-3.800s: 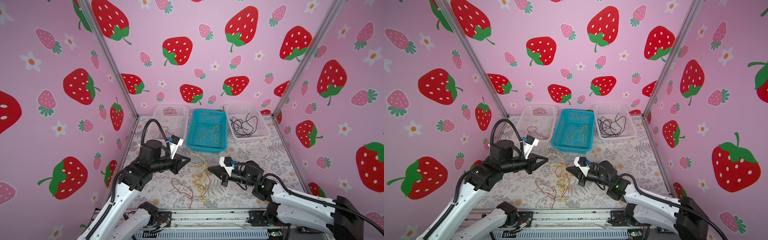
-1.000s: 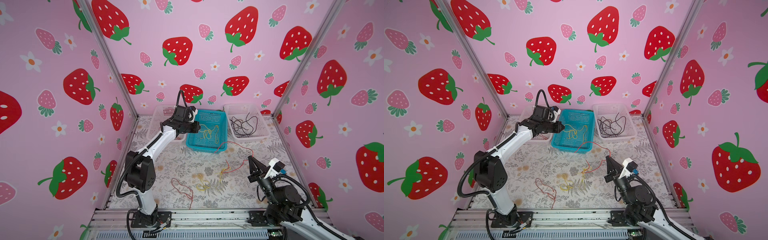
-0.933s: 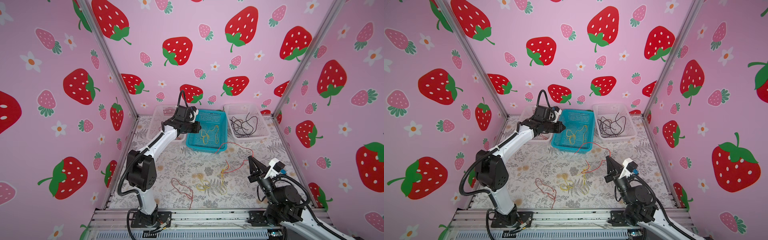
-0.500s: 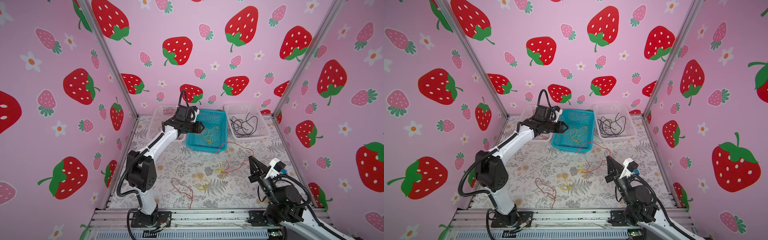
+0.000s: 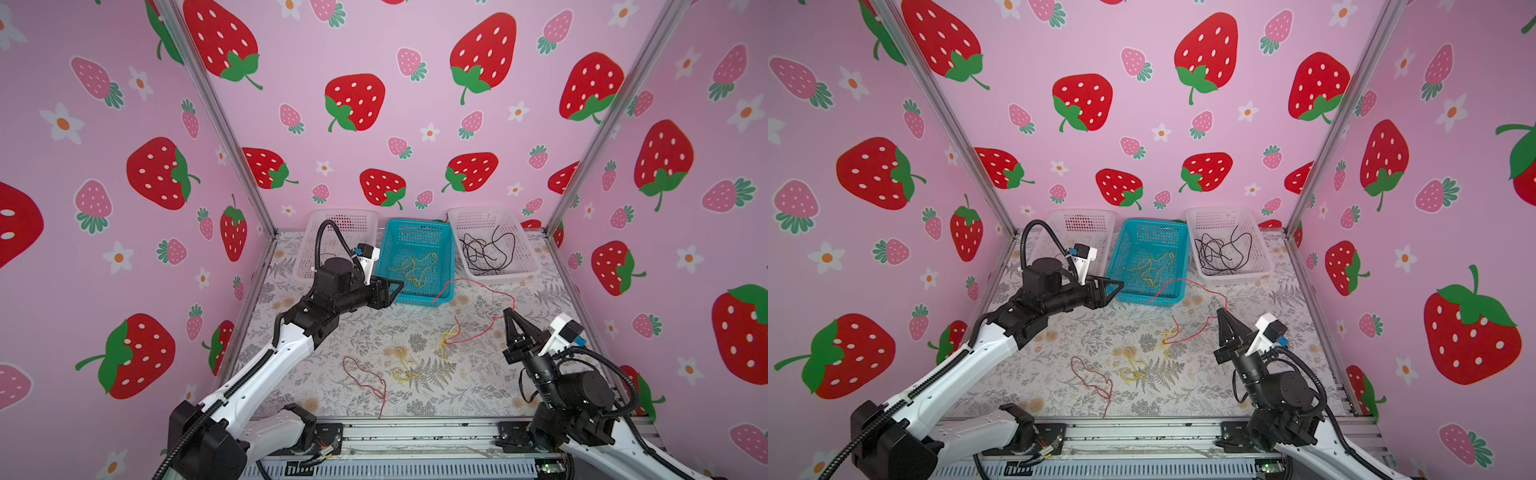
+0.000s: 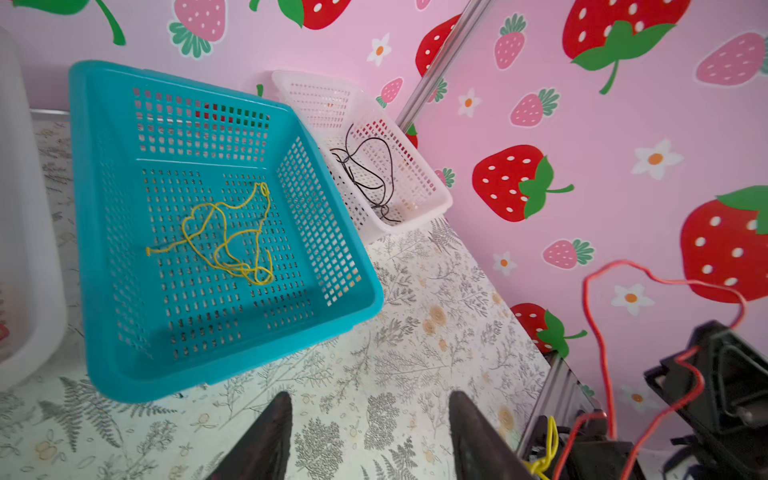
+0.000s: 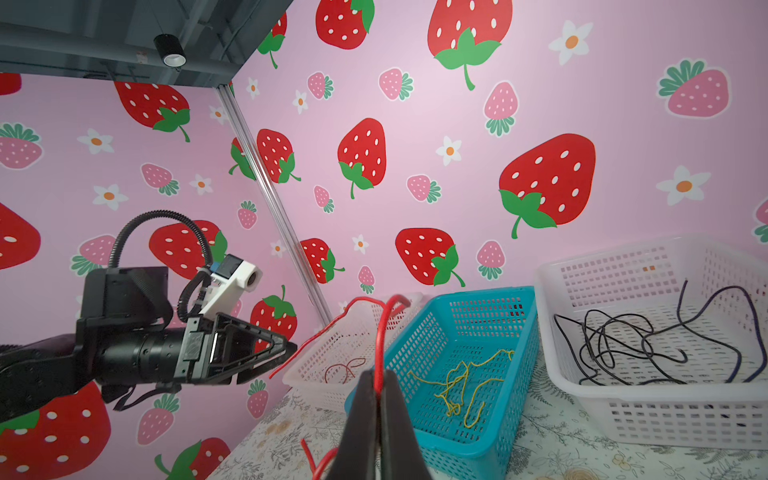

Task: Untangle the cables
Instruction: 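Move the left gripper back to the tangle and grasp another yellow wire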

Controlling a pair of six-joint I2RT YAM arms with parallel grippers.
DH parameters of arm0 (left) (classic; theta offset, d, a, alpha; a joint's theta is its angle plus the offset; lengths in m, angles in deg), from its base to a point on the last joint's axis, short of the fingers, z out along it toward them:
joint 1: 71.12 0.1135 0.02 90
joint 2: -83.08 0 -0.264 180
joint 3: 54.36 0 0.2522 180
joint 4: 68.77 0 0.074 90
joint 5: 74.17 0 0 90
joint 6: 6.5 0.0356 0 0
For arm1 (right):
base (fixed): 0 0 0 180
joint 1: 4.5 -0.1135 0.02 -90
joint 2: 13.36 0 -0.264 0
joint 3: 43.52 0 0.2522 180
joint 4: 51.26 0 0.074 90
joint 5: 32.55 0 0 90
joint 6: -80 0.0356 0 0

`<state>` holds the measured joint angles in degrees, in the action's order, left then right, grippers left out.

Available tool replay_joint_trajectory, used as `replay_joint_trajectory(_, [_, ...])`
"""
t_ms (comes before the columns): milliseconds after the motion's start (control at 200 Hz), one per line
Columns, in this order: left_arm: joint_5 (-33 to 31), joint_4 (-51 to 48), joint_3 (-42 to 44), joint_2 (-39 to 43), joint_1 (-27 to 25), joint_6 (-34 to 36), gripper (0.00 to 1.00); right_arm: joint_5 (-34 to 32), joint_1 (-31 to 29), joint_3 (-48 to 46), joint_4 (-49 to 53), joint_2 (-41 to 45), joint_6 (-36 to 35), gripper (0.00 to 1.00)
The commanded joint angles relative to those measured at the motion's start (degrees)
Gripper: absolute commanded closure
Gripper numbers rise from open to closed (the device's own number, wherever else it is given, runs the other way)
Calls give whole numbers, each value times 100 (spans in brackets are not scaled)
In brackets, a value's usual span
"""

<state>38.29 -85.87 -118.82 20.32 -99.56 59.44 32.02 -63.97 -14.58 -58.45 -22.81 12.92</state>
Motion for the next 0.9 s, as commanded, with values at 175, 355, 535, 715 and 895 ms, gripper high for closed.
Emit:
replay_joint_trajectory(175, [9,2054,1788,997,-785,-936,33,205,22,370,-373,-249,213,100])
replay_joint_trajectory(355, [103,2953,2474,1087,-1190,-1114,32,355,18,557,-471,-431,205,100])
replay_joint_trajectory(535, [235,3877,2885,944,-1618,-1019,29,505,21,756,-566,-545,196,100])
replay_joint_trajectory(715, [421,4390,3078,992,-1833,-701,24,784,14,969,-712,-695,153,100])
replay_joint_trajectory(895, [702,4694,3127,925,-2072,-469,21,1133,22,1149,-876,-917,225,100])
